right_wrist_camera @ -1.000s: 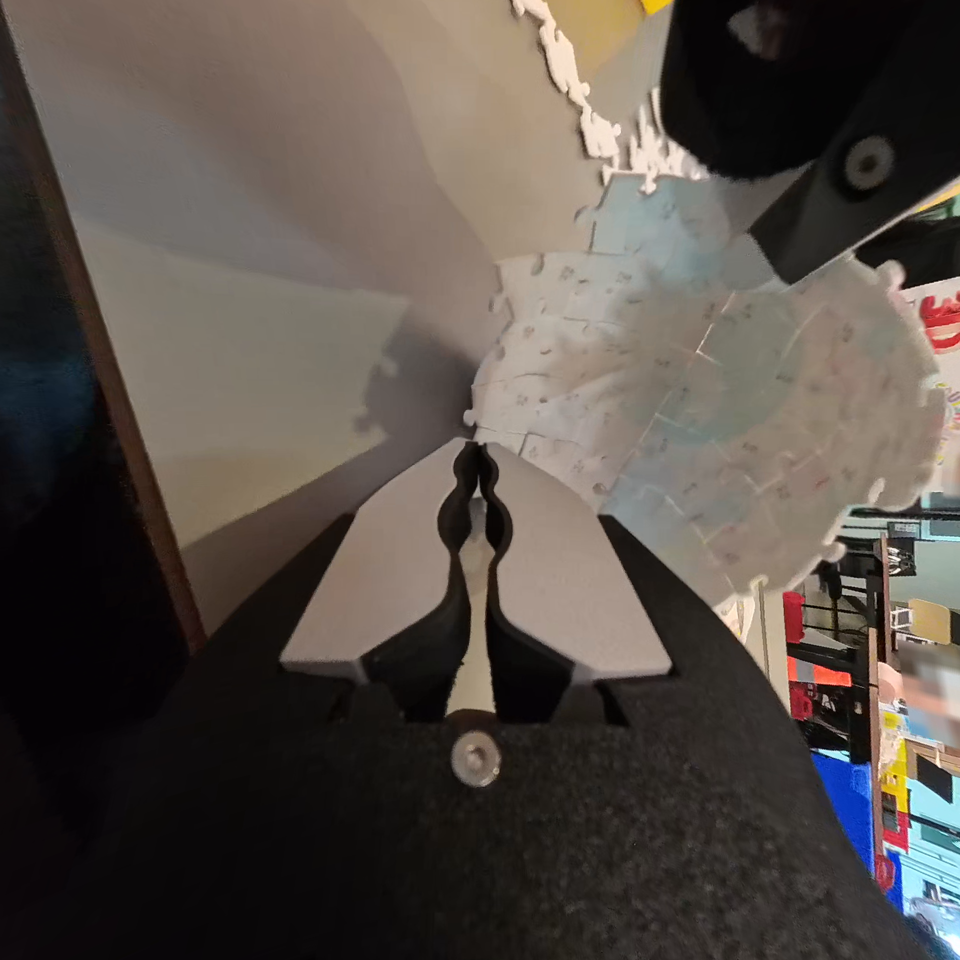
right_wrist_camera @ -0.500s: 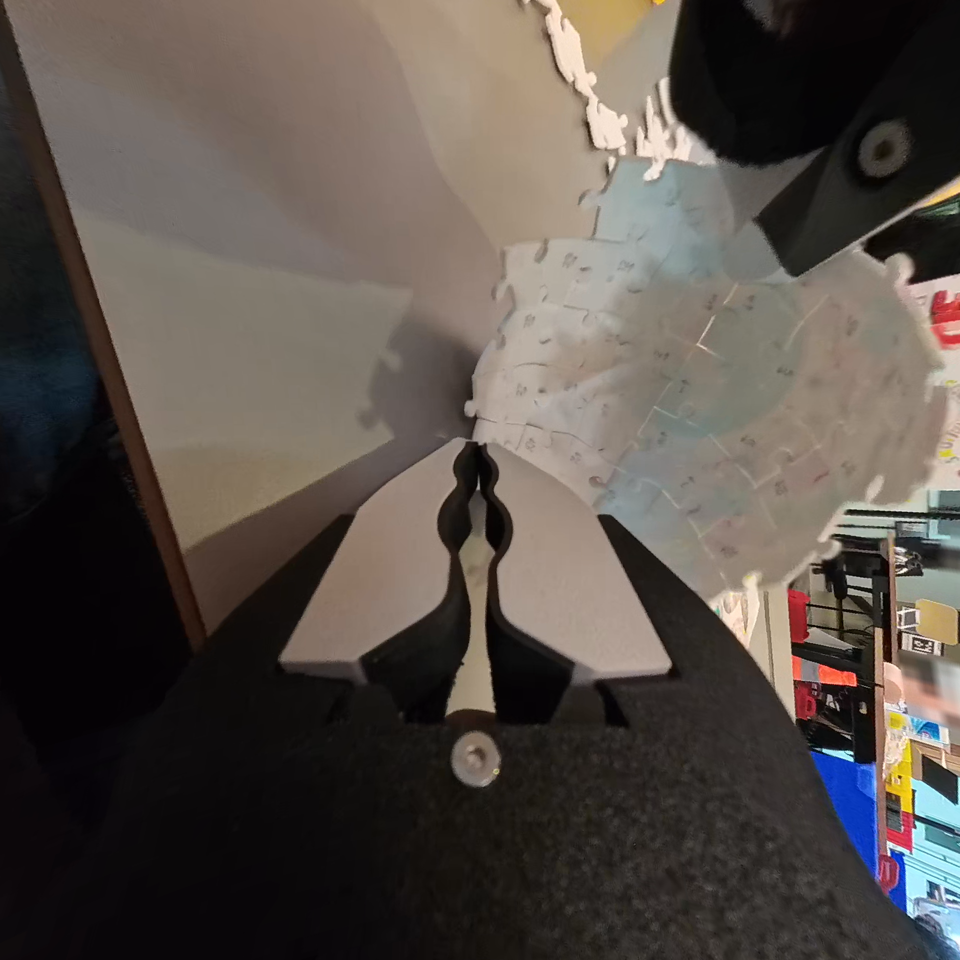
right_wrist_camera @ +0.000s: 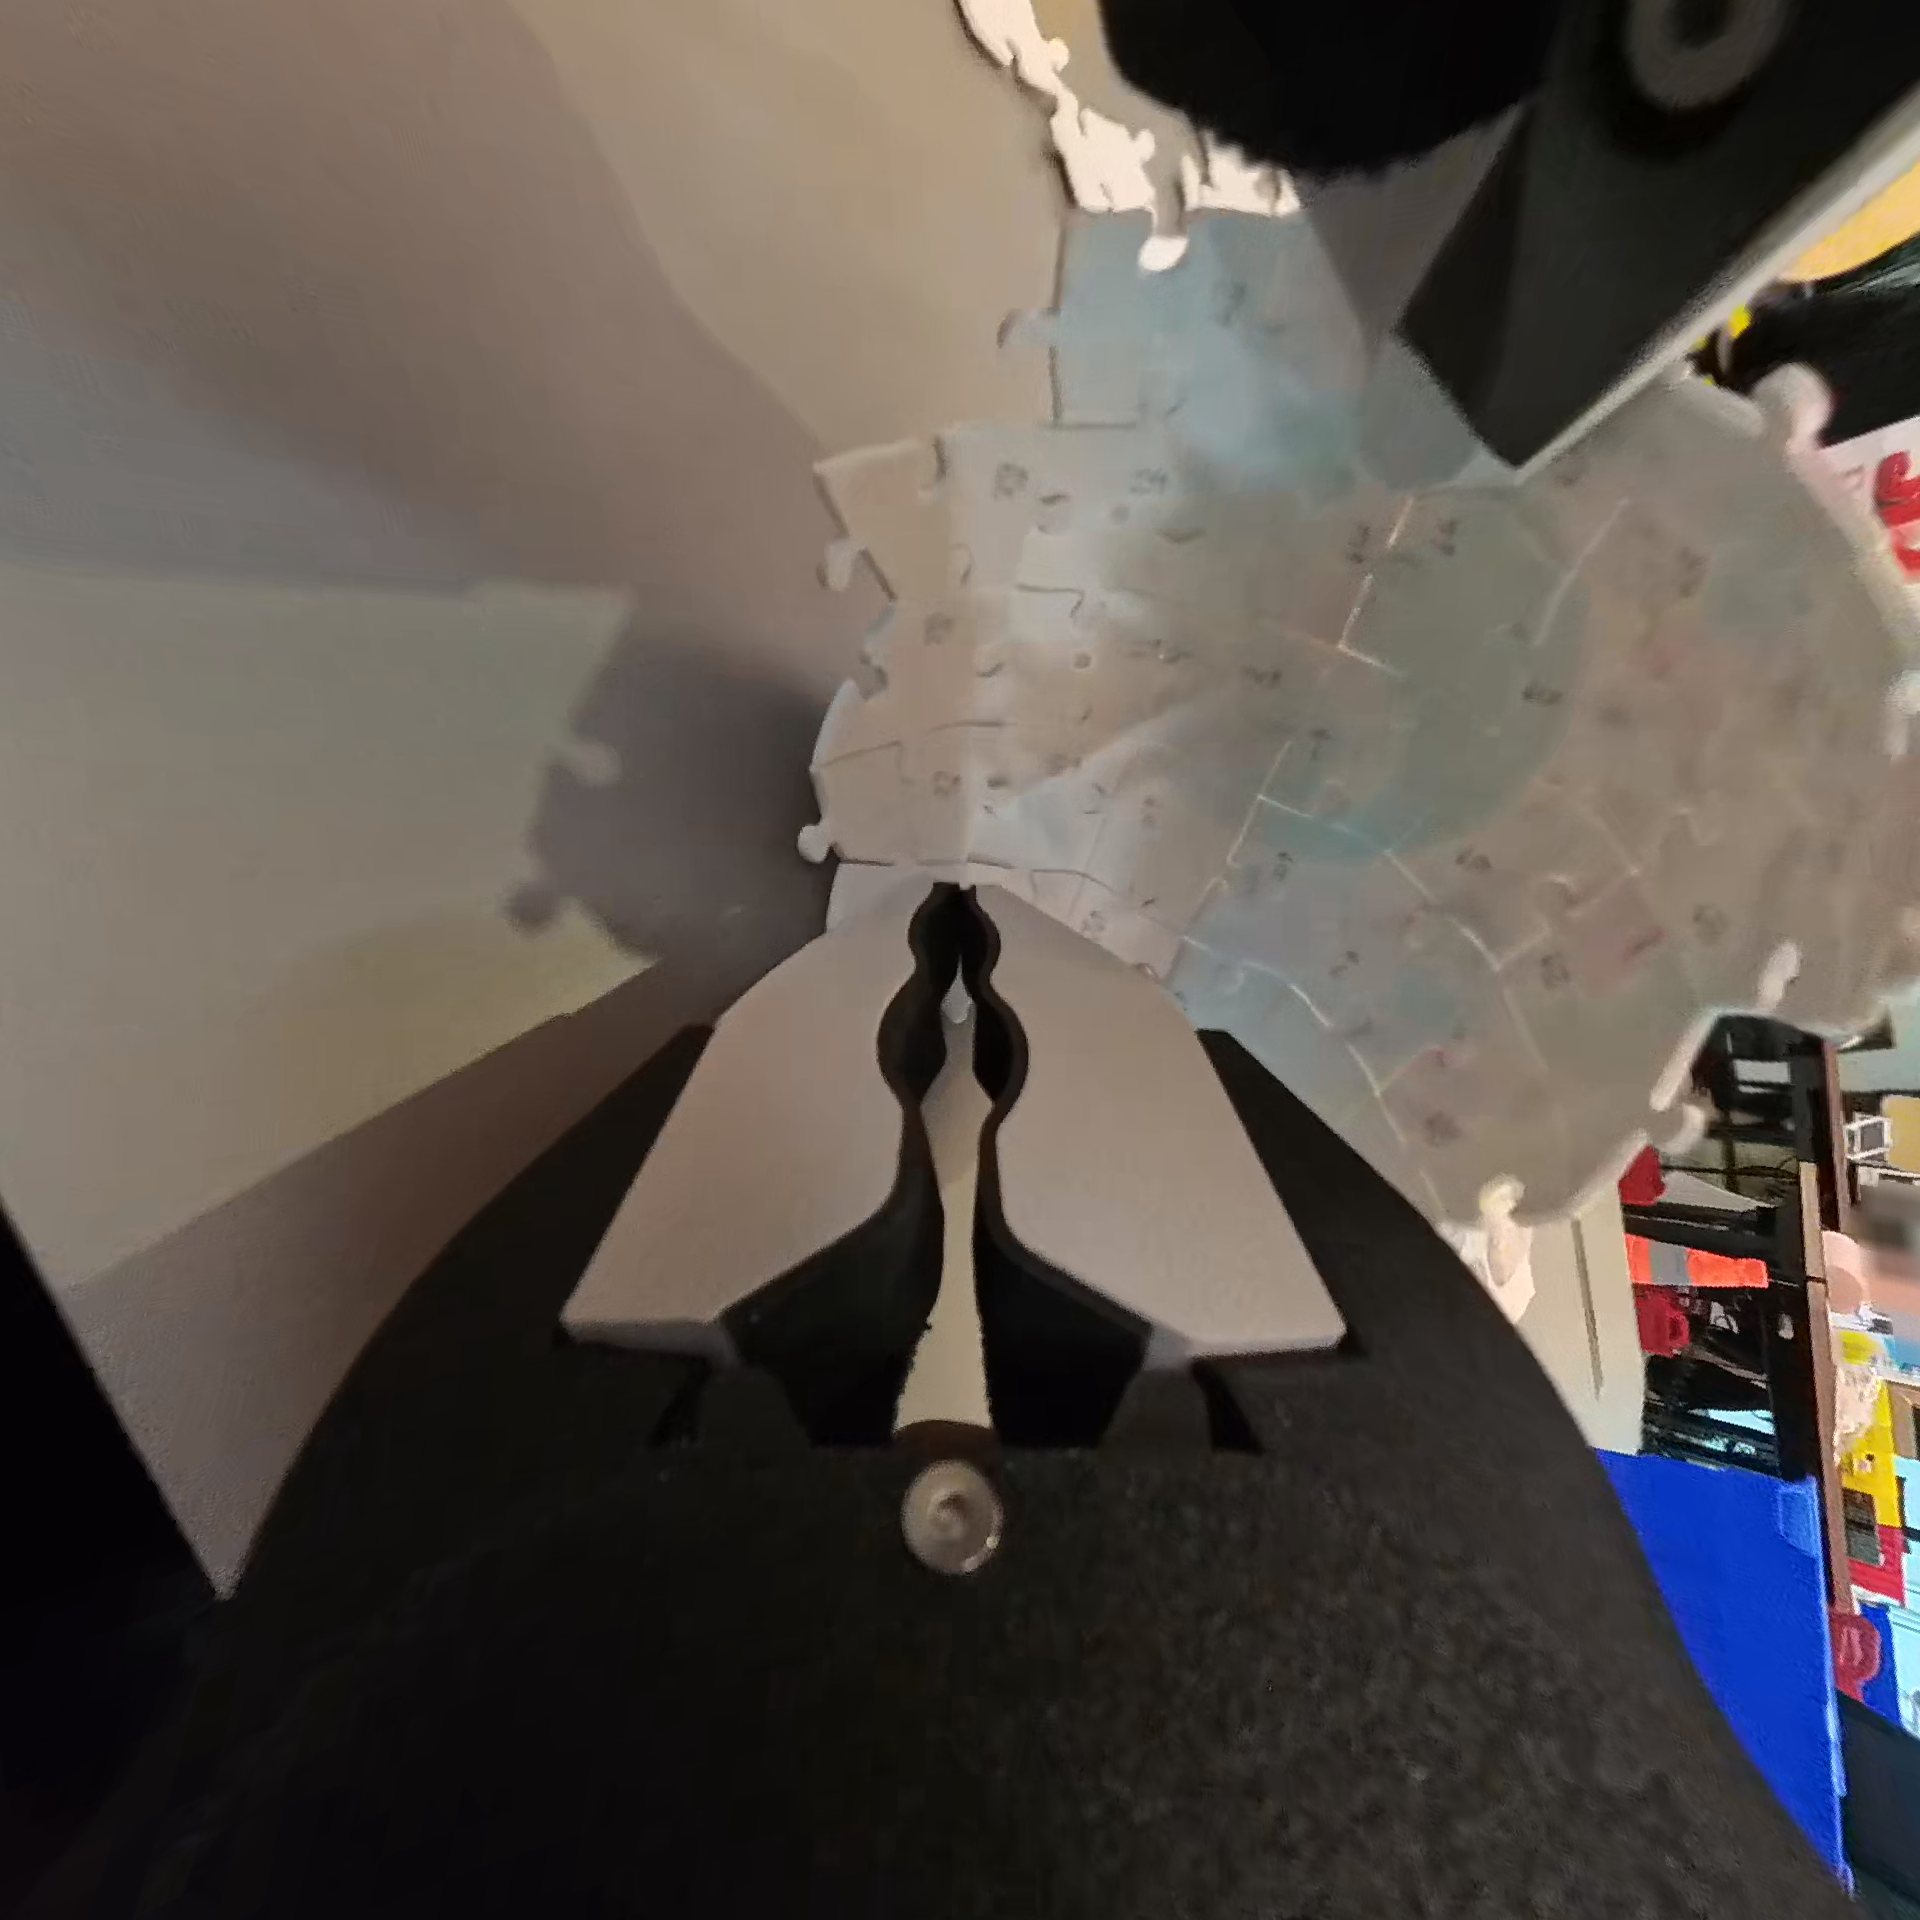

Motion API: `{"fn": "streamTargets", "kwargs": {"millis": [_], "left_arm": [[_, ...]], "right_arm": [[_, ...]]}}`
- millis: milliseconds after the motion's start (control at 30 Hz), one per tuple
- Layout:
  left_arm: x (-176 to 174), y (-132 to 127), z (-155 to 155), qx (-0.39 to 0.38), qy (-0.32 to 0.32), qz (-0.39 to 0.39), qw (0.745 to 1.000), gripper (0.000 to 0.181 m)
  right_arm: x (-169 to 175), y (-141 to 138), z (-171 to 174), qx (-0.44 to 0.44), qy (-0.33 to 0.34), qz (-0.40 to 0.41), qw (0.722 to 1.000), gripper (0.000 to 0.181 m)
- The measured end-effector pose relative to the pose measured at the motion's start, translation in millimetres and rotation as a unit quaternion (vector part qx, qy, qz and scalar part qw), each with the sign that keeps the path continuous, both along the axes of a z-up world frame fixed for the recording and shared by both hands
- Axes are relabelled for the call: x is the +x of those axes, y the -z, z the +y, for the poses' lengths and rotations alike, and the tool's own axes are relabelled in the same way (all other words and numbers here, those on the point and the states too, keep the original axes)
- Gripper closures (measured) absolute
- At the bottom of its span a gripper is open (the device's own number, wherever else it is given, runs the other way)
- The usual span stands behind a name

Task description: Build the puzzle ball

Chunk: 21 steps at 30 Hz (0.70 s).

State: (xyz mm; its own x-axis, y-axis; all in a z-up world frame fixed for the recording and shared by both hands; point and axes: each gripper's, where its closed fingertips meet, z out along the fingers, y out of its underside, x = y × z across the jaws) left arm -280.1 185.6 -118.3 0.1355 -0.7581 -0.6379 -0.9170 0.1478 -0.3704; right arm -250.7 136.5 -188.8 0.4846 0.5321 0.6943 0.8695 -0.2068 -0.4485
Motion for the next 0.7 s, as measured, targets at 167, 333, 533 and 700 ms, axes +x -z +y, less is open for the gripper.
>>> {"fn": "streamTargets", "kwargs": {"millis": [167, 333, 533, 700], "left_arm": [[-7.0, 7.6, 5.0, -0.026, -0.026, -0.027, 0.999, 0.178], [-14.0, 10.3, 11.9, -0.081, -0.075, -0.102, 0.989, 0.179], [-21.3, 22.1, 17.9, -0.166, -0.139, -0.217, 0.952, 0.179], [-23.1, 32.2, 20.2, -0.222, -0.183, -0.298, 0.910, 0.179]], "right_arm": [[2.8, -24.4, -8.4, 0.044, -0.008, 0.013, 0.999, 0.181], [12.3, -56.8, -30.7, 0.084, -0.024, 0.069, 0.994, 0.181], [50.2, -36.9, -38.0, 0.022, 0.043, 0.151, 0.987, 0.181], [63.5, -29.2, -32.8, -0.025, 0.068, 0.212, 0.974, 0.181]]}}
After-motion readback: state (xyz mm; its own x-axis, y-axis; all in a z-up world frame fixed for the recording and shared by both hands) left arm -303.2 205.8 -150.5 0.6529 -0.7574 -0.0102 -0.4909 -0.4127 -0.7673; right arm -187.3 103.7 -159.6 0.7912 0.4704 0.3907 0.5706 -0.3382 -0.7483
